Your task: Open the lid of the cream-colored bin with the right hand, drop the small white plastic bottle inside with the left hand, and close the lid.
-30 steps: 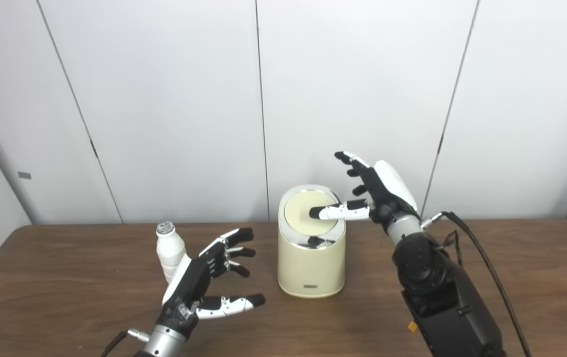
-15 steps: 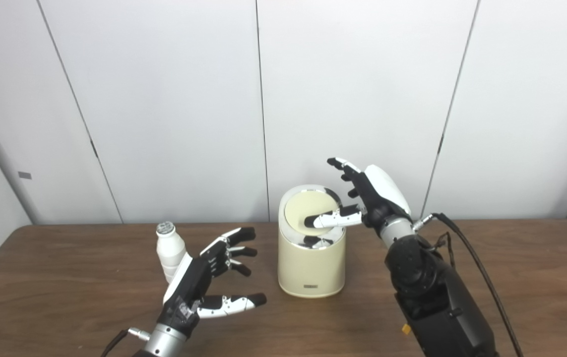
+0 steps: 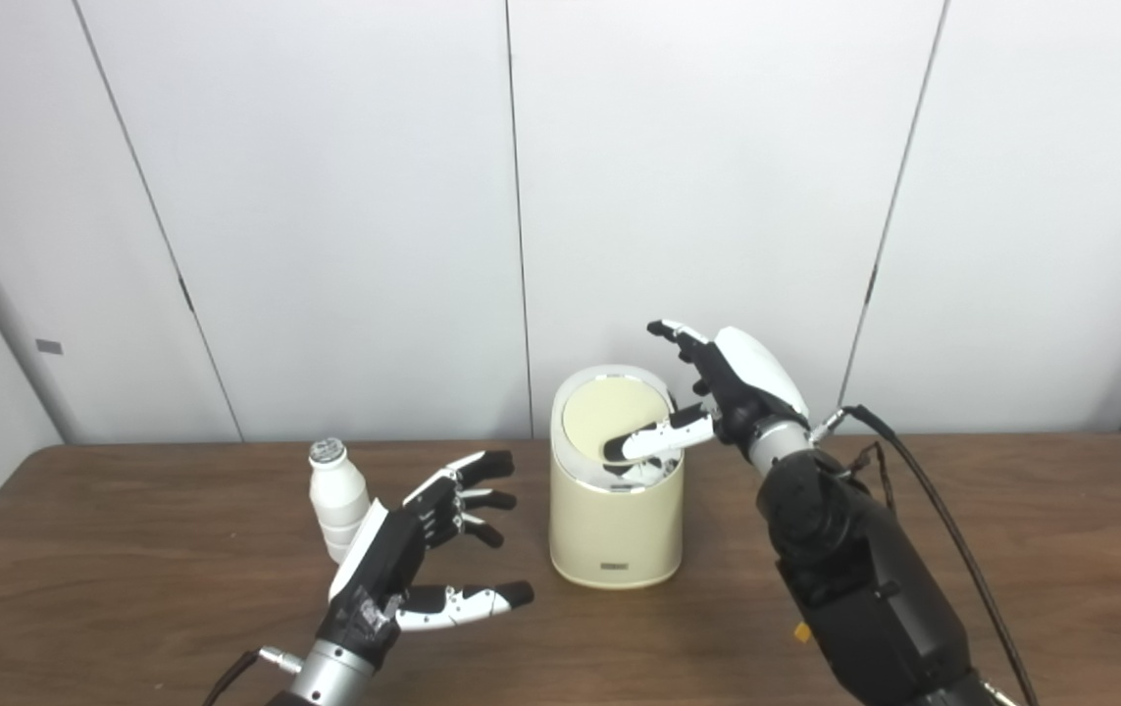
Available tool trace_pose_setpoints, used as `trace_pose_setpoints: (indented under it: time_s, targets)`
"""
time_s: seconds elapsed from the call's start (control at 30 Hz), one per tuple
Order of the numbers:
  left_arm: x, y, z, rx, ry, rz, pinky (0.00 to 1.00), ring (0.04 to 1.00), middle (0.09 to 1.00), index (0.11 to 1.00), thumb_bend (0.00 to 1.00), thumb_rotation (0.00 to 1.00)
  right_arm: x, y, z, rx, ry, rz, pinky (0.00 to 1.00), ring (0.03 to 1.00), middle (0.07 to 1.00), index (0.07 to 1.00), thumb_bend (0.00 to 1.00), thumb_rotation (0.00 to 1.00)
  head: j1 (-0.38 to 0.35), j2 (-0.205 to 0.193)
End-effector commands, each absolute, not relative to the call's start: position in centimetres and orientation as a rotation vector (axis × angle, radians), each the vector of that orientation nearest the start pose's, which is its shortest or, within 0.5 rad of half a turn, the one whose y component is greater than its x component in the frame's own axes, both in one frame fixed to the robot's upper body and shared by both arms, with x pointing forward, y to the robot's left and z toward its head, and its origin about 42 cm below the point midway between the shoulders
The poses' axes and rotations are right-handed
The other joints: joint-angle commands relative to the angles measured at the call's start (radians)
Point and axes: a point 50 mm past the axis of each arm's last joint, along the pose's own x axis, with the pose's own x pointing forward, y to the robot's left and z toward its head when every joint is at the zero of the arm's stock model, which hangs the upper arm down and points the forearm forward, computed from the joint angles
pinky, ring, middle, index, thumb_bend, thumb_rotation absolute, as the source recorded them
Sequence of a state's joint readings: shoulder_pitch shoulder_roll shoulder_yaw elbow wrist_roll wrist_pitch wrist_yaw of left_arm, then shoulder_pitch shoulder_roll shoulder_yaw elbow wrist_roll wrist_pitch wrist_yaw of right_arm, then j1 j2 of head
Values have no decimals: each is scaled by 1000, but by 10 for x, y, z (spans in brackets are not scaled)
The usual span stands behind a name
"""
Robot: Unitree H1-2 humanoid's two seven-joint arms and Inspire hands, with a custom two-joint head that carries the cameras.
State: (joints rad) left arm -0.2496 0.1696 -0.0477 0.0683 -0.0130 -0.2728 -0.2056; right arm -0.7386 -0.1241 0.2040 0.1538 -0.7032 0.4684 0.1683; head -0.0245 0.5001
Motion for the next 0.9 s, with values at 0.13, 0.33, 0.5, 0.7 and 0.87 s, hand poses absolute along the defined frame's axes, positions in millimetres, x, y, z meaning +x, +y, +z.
trace_pose_setpoints:
  time_s: [0.13,0.33,0.5,0.7,0.87]
  targets:
    - [359,220,193,206,-504,-320,587,749,841,843,732,6,476,-149,311,-919,-166,19,688,870,920,891,835,281,-1,4]
    - [360,219,194,208,-505,-317,581,745,839,841,731,5,473,-147,312,-928,-162,24,706,879,931,897,843,213,4,4]
    - [361,218,194,203,-506,-319,581,747,841,842,729,6,471,-146,317,-927,-176,25,709,873,925,892,875,194,6,4]
    - [362,218,193,206,-510,-321,572,749,844,841,733,19,470,-150,322,-914,-195,29,695,868,920,894,890,237,5,1]
    - [362,217,193,205,-506,-322,576,750,843,841,728,13,463,-157,339,-839,-251,18,672,850,911,889,910,327,6,2]
